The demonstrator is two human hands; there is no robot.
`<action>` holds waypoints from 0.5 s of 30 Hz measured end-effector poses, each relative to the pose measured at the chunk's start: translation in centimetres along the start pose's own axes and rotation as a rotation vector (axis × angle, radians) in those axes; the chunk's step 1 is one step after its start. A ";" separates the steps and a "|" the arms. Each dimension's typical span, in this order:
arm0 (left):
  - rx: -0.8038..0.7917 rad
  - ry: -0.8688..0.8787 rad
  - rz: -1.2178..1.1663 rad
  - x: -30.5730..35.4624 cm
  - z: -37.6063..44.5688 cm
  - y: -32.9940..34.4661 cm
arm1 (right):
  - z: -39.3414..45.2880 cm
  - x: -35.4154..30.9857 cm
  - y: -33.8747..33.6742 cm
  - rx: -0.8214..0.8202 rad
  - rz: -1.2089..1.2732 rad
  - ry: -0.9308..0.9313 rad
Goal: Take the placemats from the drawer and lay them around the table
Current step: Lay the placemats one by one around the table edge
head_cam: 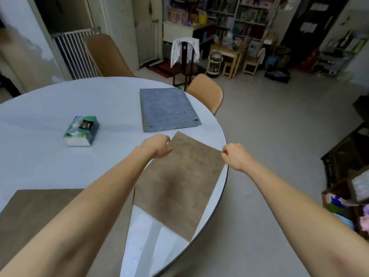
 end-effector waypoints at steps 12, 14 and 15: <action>0.007 -0.342 -0.062 -2.3 16.0 2.5 | 26.9 0.9 5.4 -0.164 -0.059 -0.366; 0.012 -0.429 -0.135 -2.1 18.9 3.6 | 31.2 0.7 6.8 -0.206 -0.071 -0.443; 0.009 -0.456 -0.166 -1.8 20.4 4.1 | 33.1 0.6 7.4 -0.221 -0.073 -0.474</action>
Point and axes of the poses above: each hand's wrist, its own z-axis towards the middle knuckle, its own y-axis out of the palm, x = y × z, the point moved 3 cm from there along z, towards the middle knuckle, and after that the axes turned 6 degrees about x, right-handed, at the moved point
